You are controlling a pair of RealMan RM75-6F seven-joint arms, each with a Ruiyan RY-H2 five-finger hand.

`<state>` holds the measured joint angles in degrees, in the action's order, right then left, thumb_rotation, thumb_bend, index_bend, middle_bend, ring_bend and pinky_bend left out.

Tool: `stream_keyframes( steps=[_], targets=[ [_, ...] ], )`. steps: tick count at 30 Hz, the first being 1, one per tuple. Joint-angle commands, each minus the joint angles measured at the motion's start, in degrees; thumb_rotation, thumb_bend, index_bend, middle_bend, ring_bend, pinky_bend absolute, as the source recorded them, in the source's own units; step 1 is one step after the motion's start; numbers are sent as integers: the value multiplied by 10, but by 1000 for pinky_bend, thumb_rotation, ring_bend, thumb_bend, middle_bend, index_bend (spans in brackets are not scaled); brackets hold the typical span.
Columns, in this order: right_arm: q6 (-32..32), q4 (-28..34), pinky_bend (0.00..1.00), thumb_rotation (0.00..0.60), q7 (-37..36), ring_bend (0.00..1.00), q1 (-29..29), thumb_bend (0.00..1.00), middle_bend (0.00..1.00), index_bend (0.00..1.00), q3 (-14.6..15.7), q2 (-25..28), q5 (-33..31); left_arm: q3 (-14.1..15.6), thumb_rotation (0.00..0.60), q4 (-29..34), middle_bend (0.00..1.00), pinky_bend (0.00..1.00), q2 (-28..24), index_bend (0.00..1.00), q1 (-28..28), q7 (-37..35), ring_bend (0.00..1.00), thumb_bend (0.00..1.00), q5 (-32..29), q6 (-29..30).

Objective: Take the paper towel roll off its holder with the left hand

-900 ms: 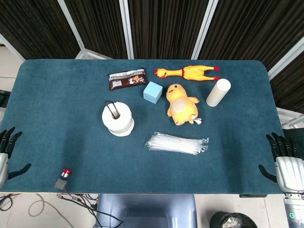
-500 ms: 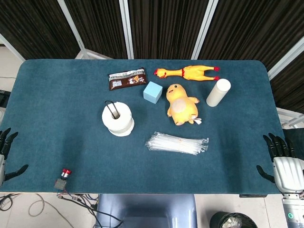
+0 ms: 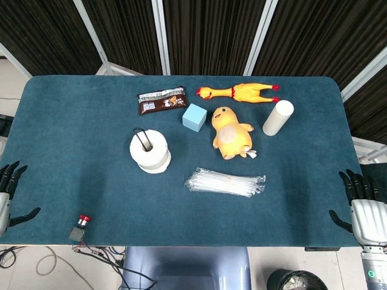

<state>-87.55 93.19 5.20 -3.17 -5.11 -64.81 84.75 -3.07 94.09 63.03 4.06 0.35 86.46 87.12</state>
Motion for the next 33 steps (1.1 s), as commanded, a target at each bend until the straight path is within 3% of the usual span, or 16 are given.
stream_keyframes(
  steps=[1,5,10,15,19,23,26,33],
  targets=[
    [0,0,11,600,-1,86,1,297,78,60,2,1,4,2,600,-1,4,0,-1,86,4,-25,0,0,1,-9],
    [3,1,11,600,-1,86,0,297,78,60,4,1,5,-5,600,-8,0,0,1,16,15,-104,0,0,-13,-35],
    [2,6,10,600,-10,86,2,298,78,60,3,5,1,-27,600,-51,0,0,20,4,61,-286,0,0,-43,-123],
    [-4,9,11,600,-14,86,4,298,78,60,3,7,6,-58,600,-60,0,0,40,0,115,-310,0,0,-58,-183],
    [-3,9,11,600,-16,86,4,298,78,60,5,8,8,-71,600,-38,0,0,54,0,116,-277,0,0,-75,-163],
    [0,7,11,600,-19,87,3,298,78,60,5,6,8,-66,600,-5,0,0,61,0,111,-305,0,0,-82,-168],
    [6,7,11,600,-20,87,0,297,78,60,7,6,11,-64,600,0,0,0,57,0,136,-352,0,0,-85,-227],
    [11,9,11,600,-12,87,-4,297,78,60,9,0,15,-91,600,-46,0,0,91,0,211,-396,0,0,-139,-357]
  ],
)
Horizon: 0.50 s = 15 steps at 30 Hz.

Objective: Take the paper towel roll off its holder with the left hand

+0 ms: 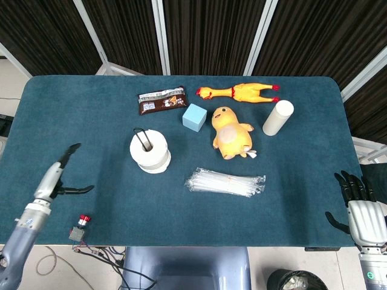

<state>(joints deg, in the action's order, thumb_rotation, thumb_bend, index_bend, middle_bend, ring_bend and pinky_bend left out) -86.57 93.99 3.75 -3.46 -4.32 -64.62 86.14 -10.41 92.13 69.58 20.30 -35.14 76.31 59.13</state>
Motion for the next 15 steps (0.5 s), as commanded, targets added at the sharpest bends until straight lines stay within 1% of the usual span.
stream_keyframes(
  steps=[1,5,7,11,15],
  targets=[
    [2,1,11,600,4,87,-1,298,78,60,1,-2,1,-22,600,-38,0,0,35,0,57,-54,0,0,-49,-93],
    [2,3,11,600,4,87,-1,298,78,60,2,-2,2,-36,600,-82,0,0,68,0,76,-96,0,0,-80,-133],
    [-1,4,11,600,1,86,1,298,78,60,1,-1,0,-44,600,-131,0,0,96,0,93,-120,0,0,-88,-160],
    [-6,4,11,600,-6,87,3,298,78,60,-1,2,-1,-52,600,-219,0,0,143,0,120,-135,0,0,-81,-180],
    [-7,2,10,600,-9,86,4,297,78,60,-1,4,-2,-63,600,-264,0,0,171,0,135,-172,0,0,-67,-183]
  ],
)
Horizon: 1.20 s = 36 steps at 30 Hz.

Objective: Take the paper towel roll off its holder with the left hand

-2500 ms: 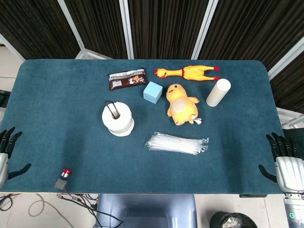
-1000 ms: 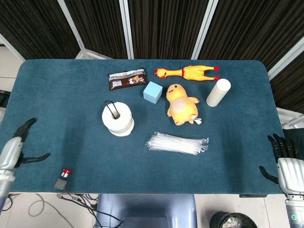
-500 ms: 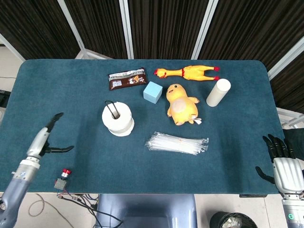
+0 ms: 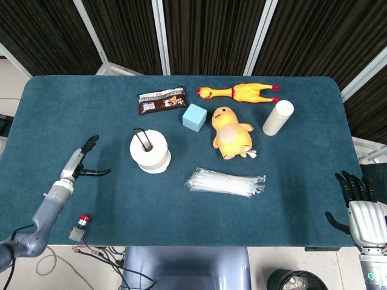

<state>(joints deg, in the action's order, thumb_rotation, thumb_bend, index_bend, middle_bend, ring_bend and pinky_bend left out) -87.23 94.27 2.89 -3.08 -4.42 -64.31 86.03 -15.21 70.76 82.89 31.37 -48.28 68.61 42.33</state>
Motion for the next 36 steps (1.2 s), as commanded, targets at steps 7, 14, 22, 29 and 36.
stream_keyframes(
  steps=[7,14,22,29,36],
  targets=[
    [9,-1,11,600,4,86,-4,297,78,60,-1,-2,-6,-9,600,-118,0,0,84,0,51,-79,0,0,62,-3],
    [23,-3,10,600,14,87,-9,298,78,60,-4,-7,-20,5,600,-172,0,0,139,0,76,-107,0,0,103,18],
    [21,0,11,600,18,87,-8,297,78,60,-5,-7,-23,2,600,-243,0,0,202,0,106,-119,0,0,108,26],
    [22,1,11,600,21,87,-8,298,78,60,-6,-8,-26,-2,600,-282,0,0,238,0,125,-138,0,0,111,40],
    [26,4,10,600,22,87,-10,298,78,60,-4,-8,-24,3,600,-297,0,0,250,0,132,-149,0,0,117,51]
  ],
)
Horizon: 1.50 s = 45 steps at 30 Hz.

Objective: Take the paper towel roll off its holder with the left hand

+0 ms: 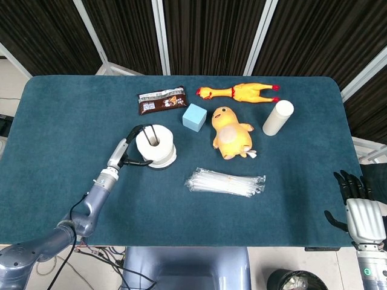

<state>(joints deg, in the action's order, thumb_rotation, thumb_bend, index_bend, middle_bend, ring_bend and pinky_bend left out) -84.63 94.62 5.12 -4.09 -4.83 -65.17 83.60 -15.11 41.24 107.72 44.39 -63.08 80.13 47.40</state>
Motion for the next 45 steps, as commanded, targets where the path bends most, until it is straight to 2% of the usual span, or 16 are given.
stream_keyframes(
  steps=[1,11,17,20,25,34,42,45],
  targets=[
    [1,0,7,600,0,86,0,298,78,59,0,0,0,4,600,-4,0,0,2,0,2,0,0,0,3,2],
    [1,4,0,600,-6,87,0,298,78,60,0,3,-1,-7,600,-25,101,25,23,72,18,46,0,11,-17,1],
    [1,5,0,600,-12,86,1,298,78,60,0,5,0,-18,600,-36,266,88,34,110,21,74,13,200,-38,-5],
    [1,4,0,600,-13,86,1,298,78,60,0,5,-3,-23,600,-39,311,96,39,125,21,87,29,227,-46,-3],
    [0,4,0,600,-14,87,1,297,78,60,-1,5,-2,-30,600,-22,317,96,35,128,23,97,29,227,-50,9],
    [-2,5,0,600,-16,86,2,298,78,60,0,6,-1,-51,600,74,322,96,-14,137,18,113,39,226,-57,37],
    [-4,6,0,600,-17,87,3,298,78,60,-1,7,-1,-82,600,204,327,96,-83,152,6,130,40,221,-89,33],
    [-7,6,0,600,-18,86,4,297,78,60,-1,8,0,-94,600,254,328,96,-112,162,4,157,40,215,-100,33]
  ],
)
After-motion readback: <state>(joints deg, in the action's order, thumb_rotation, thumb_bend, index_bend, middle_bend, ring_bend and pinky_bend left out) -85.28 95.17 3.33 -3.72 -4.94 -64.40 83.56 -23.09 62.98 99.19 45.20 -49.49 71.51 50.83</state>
